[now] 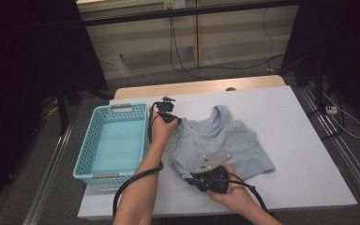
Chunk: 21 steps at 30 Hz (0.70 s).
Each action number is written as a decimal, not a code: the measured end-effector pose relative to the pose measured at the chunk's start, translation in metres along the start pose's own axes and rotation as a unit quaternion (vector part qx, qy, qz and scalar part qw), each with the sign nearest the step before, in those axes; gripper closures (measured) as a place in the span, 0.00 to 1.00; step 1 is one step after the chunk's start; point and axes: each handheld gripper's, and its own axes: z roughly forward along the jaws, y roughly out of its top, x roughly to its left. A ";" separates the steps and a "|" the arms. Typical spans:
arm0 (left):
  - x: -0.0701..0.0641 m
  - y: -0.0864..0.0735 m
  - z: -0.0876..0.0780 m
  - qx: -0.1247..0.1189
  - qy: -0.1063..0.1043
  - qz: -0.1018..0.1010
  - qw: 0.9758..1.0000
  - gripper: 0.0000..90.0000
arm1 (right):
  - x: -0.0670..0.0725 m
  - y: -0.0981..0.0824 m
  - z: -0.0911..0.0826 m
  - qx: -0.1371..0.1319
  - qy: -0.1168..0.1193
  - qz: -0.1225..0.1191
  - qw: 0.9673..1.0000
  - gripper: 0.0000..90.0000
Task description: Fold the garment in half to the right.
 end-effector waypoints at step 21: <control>0.013 0.028 -0.055 -0.009 -0.014 -0.023 1.000 0.96 | 0.005 0.006 -0.008 -0.033 -0.001 0.003 0.999 0.91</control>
